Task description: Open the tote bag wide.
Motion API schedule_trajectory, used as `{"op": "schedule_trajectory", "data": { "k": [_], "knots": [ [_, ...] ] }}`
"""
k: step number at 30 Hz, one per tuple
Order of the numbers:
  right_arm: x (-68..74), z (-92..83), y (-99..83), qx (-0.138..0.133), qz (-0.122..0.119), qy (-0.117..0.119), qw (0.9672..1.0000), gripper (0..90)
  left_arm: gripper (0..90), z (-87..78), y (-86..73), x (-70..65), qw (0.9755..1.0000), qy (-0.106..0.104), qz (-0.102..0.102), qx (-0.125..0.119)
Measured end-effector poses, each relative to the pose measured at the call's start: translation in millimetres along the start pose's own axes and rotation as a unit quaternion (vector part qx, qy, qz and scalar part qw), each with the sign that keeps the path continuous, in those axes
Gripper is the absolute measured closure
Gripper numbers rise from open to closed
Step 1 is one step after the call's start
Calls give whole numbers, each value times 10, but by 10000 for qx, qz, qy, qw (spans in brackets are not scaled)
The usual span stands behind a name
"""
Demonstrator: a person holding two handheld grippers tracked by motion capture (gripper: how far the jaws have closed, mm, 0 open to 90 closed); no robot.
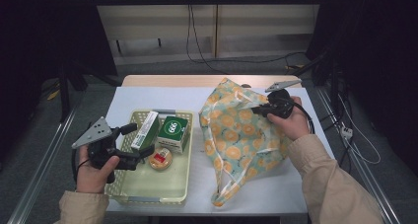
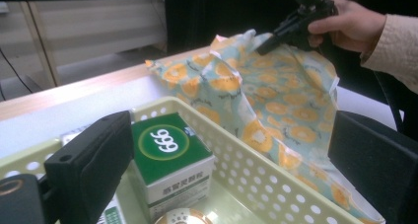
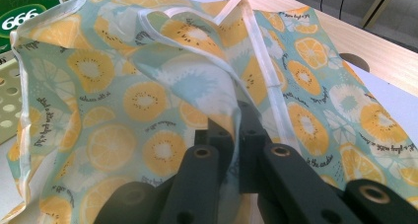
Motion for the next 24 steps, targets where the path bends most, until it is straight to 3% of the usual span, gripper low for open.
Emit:
{"op": "schedule_trajectory", "data": {
  "k": [6, 10, 14, 24],
  "knots": [
    [0, 18, -25, 27, 2, -4, 10000, 884, 40, 183, -89, -28, 9996, -155, -26, 227],
    [-2, 23, -38, 25, 22, -8, 10000, 884, 45, 288, -164, -59, 9979, -303, 94, 567],
    [-5, 30, -52, 39, 10, -15, 10000, 885, 45, 363, -227, -77, 9965, -351, 110, 754],
    [2, 52, -73, 50, 29, -20, 10000, 886, 54, 503, -431, -144, 9895, -505, 292, 1324]
  ]
}}
Point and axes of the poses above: each handheld gripper's, and its own axes: z roughly forward along the jaws, y roughly out of its top, x roughly to its left, the point moved 6 cm from there along z, roughly forward along the jaws, and after that the axes turned 2 degrees about y, right-handed, at the moved point
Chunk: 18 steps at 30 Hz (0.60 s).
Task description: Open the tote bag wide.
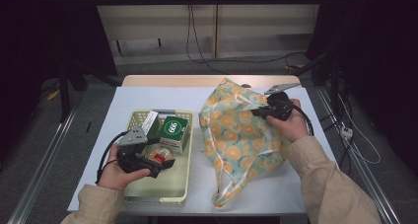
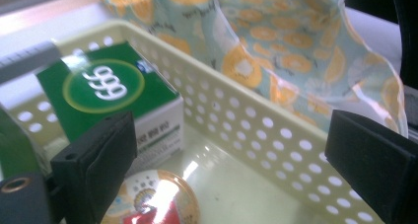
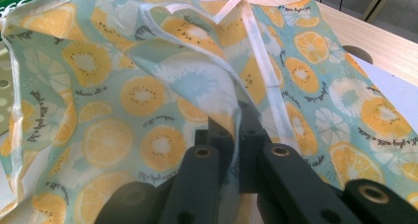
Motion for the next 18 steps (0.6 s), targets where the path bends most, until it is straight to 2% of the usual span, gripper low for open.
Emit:
{"op": "schedule_trajectory", "data": {
  "k": [5, 7, 10, 18],
  "knots": [
    [-3, 1, 3, 1, 4, 0, 10000, 886, 54, 46, -67, 3, 9999, -35, -47, 144],
    [-3, 6, 4, 2, -1, 2, 10000, 886, 54, 57, -98, 3, 9997, -57, 9, 217],
    [3, 16, 2, 16, -17, 5, 10000, 886, 52, 77, -136, 21, 9997, 15, -17, 257],
    [11, 27, 6, 8, -21, 5, 10000, 886, 48, 95, -181, 68, 9993, 51, 9, 362]
  ]
}}
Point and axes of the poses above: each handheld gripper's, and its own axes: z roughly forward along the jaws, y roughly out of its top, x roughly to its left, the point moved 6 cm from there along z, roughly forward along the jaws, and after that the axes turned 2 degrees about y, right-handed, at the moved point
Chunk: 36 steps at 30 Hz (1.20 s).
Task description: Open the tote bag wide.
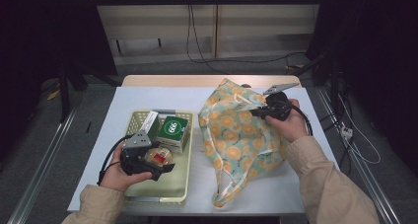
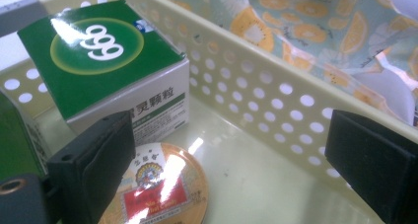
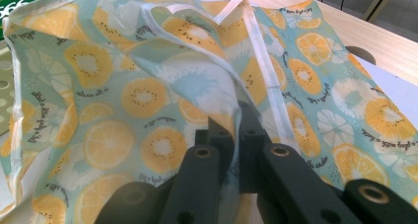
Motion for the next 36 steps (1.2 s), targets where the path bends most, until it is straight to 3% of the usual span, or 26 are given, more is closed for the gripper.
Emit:
{"op": "schedule_trajectory", "data": {
  "k": [5, 20, 27, 31, 36],
  "knots": [
    [-12, 43, -23, 48, 35, 20, 10000, 887, 50, 8, -67, 43, 9999, 10, -158, 6],
    [31, 36, 10, 56, -14, -25, 10000, 887, 53, -31, -100, 58, 9999, 54, -155, -7],
    [34, 83, -32, 77, 25, 6, 10000, 887, 50, -45, -49, -23, 9999, -95, -33, -37],
    [32, 83, -37, 102, 16, -3, 9999, 887, 50, 0, -74, -31, 9998, -132, -67, 160],
    [28, 69, -33, 85, 5, -11, 10000, 887, 47, 51, -117, -11, 9997, -16, 93, 212]
  ]
}}
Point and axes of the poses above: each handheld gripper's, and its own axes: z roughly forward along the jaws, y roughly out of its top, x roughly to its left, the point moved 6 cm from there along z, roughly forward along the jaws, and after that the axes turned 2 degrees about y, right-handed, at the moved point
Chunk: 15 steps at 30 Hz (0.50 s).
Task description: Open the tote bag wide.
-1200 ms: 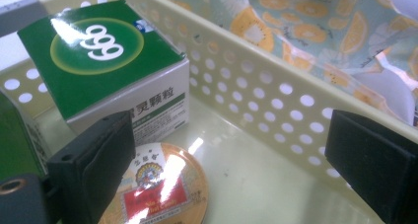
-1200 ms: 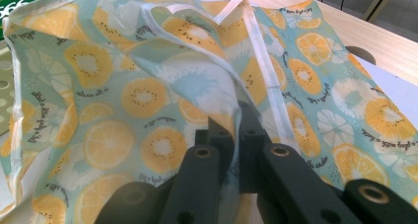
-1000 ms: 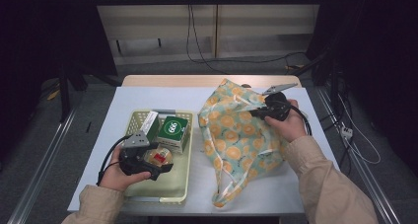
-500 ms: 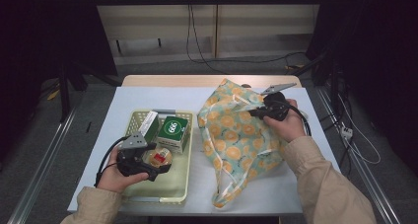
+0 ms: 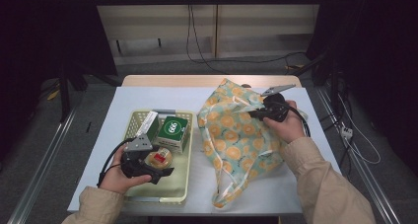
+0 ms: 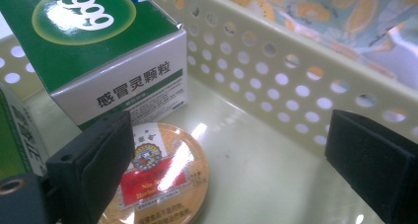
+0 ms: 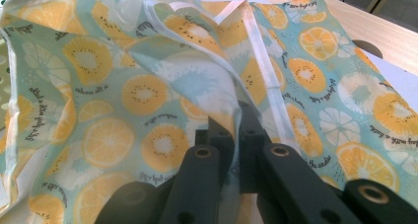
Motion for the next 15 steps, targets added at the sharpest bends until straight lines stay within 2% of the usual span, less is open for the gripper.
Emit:
{"op": "schedule_trajectory", "data": {
  "k": [2, 5, 6, 8, 10, 11, 13, 15],
  "knots": [
    [5, -6, -1, -2, 14, 10, 10000, 887, 50, 0, 16, -15, 10000, 3, -75, 15],
    [4, -12, 7, -26, 5, 4, 10000, 887, 51, 12, 34, -37, 10000, -62, -43, 2],
    [5, -13, 8, -28, 6, 5, 10000, 887, 51, 27, 31, -36, 9999, -56, -107, -2],
    [10, -7, 3, -14, -2, 6, 10000, 887, 51, 50, 29, -4, 9999, 99, 27, 24],
    [18, 0, -2, -2, -10, 9, 10000, 887, 50, 68, 51, -19, 10000, 85, -46, 15],
    [20, 4, -4, 2, -27, 12, 10000, 887, 51, 81, 81, -44, 9999, 54, -133, -93],
    [27, 16, -11, -7, -37, 19, 10000, 887, 49, 98, 113, -92, 9999, -91, -48, -91],
    [27, 32, -28, 6, -34, 27, 10000, 887, 46, 144, 110, -112, 9999, -148, -63, -29]
  ]
}}
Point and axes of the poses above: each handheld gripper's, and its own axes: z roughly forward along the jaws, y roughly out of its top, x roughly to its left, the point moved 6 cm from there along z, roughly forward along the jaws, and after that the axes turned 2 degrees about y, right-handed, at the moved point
